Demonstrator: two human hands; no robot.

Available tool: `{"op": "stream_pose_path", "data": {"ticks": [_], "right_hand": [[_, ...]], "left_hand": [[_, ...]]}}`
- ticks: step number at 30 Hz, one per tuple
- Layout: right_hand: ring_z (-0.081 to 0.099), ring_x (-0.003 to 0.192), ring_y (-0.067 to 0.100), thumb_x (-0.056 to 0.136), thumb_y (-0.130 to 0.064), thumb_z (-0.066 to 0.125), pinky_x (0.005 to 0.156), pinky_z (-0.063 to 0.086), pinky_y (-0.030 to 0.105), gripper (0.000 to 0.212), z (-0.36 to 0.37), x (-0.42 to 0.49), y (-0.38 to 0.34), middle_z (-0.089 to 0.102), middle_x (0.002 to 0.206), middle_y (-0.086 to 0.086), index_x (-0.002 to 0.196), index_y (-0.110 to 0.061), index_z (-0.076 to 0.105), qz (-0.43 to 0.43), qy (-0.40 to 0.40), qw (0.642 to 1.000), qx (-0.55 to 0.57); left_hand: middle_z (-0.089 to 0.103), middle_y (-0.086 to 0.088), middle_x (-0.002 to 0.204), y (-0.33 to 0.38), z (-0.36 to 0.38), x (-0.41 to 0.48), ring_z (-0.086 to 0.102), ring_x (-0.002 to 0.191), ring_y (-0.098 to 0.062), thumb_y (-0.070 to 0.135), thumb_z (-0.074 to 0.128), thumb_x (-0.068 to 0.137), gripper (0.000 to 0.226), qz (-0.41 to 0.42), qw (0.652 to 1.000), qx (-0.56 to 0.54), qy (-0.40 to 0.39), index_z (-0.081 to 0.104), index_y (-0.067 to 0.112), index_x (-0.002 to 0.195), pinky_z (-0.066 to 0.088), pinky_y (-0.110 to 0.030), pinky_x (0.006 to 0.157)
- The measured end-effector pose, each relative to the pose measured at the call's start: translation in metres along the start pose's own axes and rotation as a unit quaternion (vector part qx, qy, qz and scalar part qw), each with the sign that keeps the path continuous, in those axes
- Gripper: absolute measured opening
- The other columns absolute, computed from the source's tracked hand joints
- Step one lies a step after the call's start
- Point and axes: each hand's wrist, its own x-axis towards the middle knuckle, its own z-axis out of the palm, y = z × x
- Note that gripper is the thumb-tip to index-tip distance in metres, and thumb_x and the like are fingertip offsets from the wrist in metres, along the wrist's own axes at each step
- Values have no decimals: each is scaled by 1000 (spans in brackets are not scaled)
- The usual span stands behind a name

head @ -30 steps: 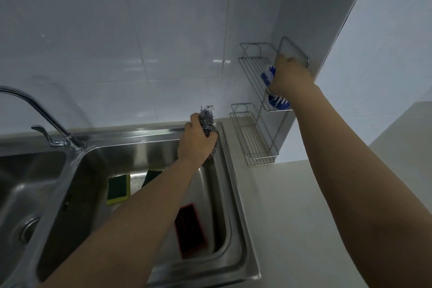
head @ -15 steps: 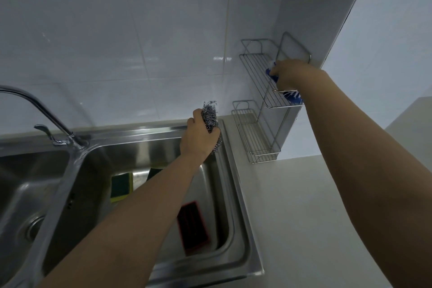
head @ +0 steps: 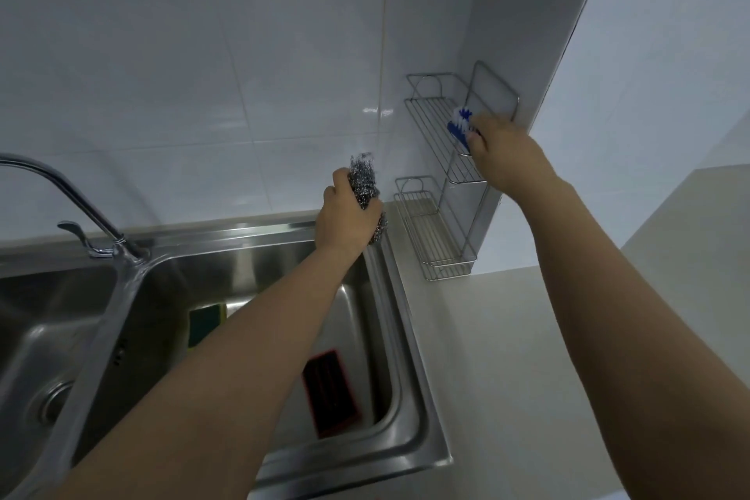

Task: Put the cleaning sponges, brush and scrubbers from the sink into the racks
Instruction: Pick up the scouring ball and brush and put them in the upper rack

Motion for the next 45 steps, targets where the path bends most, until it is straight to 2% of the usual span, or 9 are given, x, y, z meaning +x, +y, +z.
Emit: {"op": "stream_pose_path", "data": {"ticks": [3,6,10,20,30,34,37,42,45], "right_hand": [[55,115,33,105,-24,32,90,42,34,40,14,-23,14,61,124,18,125,1,56,-63,83,995,1],[32,145,27,105,-34,32,120,25,36,50,23,-46,22,41,154,9,148,-9,39,-32,105,994,13],[18,151,19,103,-36,39,121,22,35,56,29,-68,29,27,161,2,154,-16,26,-13,112,994,13],[20,150,19,100,-25,45,121,27,37,55,38,-72,32,30,160,2,152,-14,30,-15,153,988,24],[23,150,20,96,-22,49,122,25,37,57,42,-71,36,35,158,3,150,-10,36,-32,180,982,46],[25,149,19,95,-22,49,122,25,37,57,46,-70,37,36,157,3,149,-10,38,-33,197,979,49],[26,149,20,94,-22,52,120,29,40,57,49,-69,36,35,157,3,149,-10,37,-24,202,978,54],[25,149,19,94,-21,51,121,28,40,58,50,-69,32,34,158,4,149,-10,37,-19,206,977,59],[24,149,19,94,-22,50,121,28,40,58,49,-70,30,33,158,3,149,-11,36,-13,201,978,57]], "left_hand": [[56,-10,117,17,-1,2,62,98,-30,42,58,89,58,12,1000,-24,6,32,23,137,55,-45,83],[56,-8,119,35,-2,6,61,99,-27,42,57,90,58,22,999,-46,17,32,24,139,53,-40,84],[54,-6,117,65,-5,14,57,95,-20,37,57,91,56,32,995,-96,21,32,24,140,48,-32,77],[60,-6,118,146,3,48,66,87,-19,40,48,92,53,113,986,-126,8,34,44,144,57,-28,69],[63,-10,124,164,44,55,44,124,-30,43,40,94,42,163,961,222,8,60,26,126,35,-39,96],[51,-14,142,169,34,62,34,136,-32,57,20,98,61,150,942,298,-45,59,25,133,28,-45,105],[31,-13,156,169,18,73,22,144,-32,62,25,96,62,173,913,354,-104,53,28,140,23,-48,111],[20,-3,163,165,10,75,14,151,-25,58,29,99,61,187,898,293,-268,39,26,149,13,-49,121],[10,-5,165,161,4,70,-2,153,-26,53,26,102,59,149,891,310,-297,25,25,154,-3,-51,120]]}}
